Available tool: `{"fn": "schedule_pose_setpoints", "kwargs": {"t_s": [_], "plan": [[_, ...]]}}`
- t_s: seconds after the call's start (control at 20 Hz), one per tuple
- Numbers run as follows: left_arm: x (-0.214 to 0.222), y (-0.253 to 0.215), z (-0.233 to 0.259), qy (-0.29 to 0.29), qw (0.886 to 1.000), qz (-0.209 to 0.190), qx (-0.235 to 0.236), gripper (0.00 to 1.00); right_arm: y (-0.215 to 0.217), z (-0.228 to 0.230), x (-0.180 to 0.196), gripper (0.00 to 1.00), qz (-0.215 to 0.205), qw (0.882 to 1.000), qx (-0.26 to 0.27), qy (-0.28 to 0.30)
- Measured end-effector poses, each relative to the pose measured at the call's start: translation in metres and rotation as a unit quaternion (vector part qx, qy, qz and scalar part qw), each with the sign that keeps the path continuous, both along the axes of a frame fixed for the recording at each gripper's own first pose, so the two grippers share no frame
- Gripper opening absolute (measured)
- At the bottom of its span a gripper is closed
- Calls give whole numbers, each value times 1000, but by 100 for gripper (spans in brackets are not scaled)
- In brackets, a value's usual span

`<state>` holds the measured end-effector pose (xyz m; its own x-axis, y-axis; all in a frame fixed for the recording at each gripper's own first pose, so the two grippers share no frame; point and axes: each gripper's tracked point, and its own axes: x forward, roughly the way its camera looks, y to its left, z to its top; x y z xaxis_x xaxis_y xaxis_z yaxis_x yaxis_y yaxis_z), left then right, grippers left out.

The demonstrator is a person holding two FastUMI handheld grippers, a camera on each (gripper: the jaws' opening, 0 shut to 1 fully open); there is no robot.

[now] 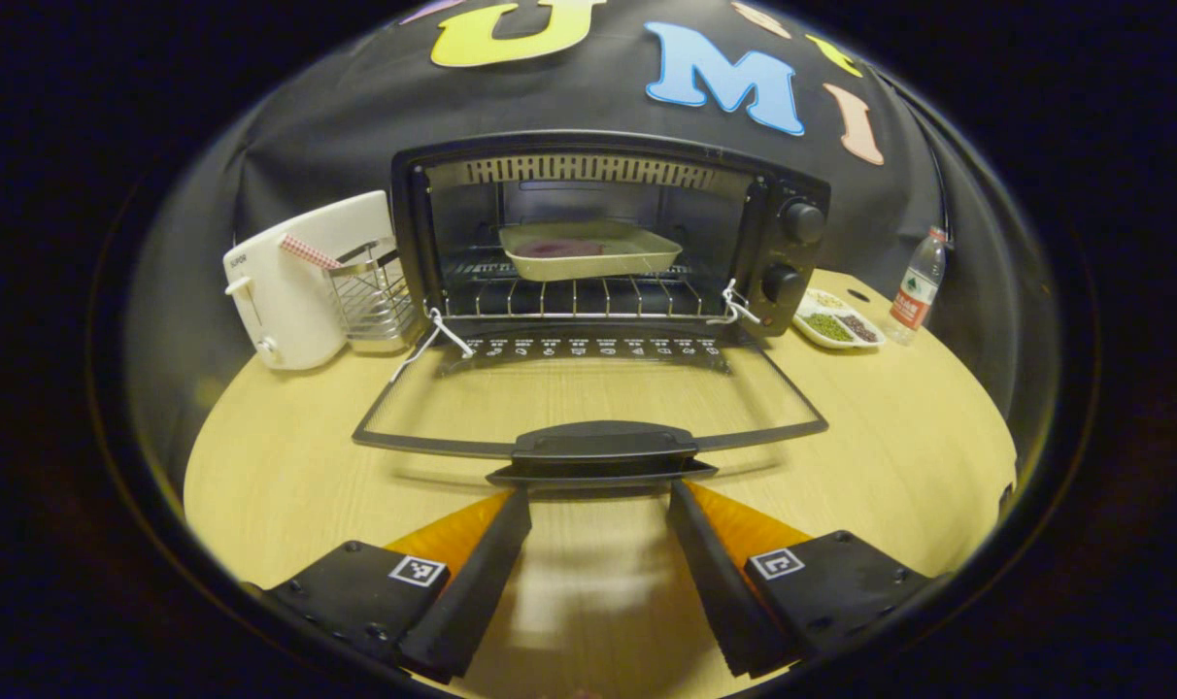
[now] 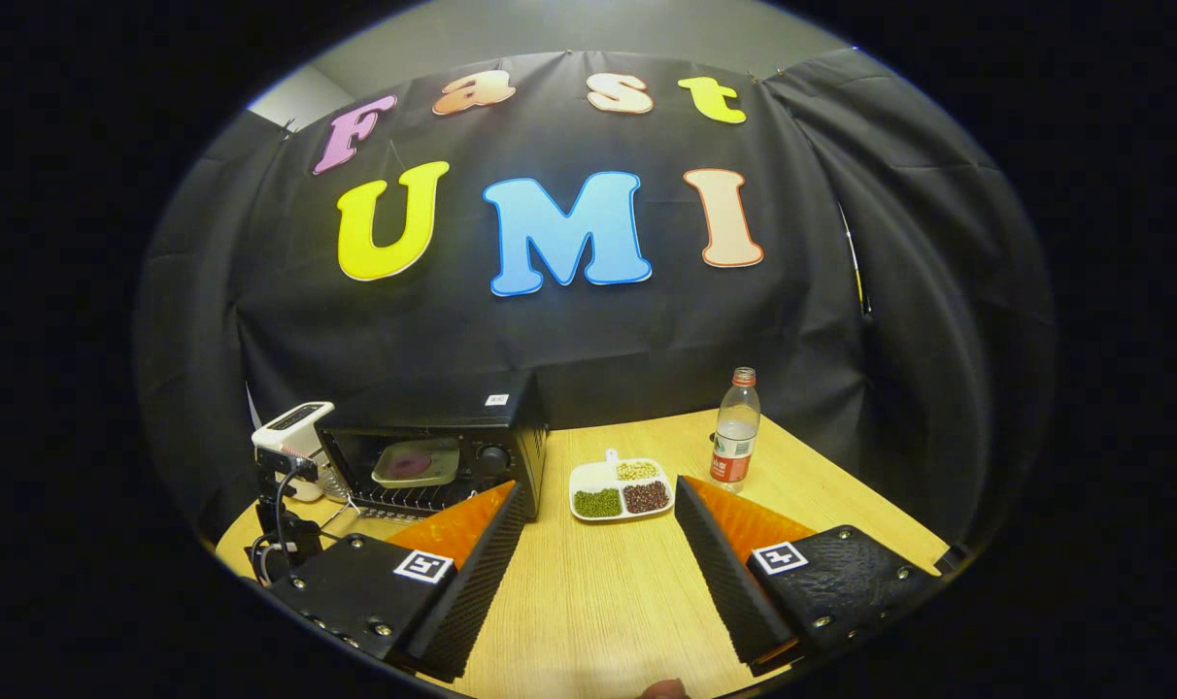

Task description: Open the electric oven with the left hand, put the food in, and close the electric oven.

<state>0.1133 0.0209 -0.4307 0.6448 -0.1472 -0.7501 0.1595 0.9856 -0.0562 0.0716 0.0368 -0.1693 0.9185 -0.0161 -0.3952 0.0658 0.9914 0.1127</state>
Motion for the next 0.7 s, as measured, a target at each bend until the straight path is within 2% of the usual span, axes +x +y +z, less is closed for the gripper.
{"fn": "schedule_pose_setpoints", "kwargs": {"t_s": [0.35,0.7], "plan": [[4,2,28,-31,1000,3,-2,97,10,2,2,97,15,1000,9,-4],[28,1,70,-86,996,1,1,100,27,7,7,97,45,999,5,-8]]}}
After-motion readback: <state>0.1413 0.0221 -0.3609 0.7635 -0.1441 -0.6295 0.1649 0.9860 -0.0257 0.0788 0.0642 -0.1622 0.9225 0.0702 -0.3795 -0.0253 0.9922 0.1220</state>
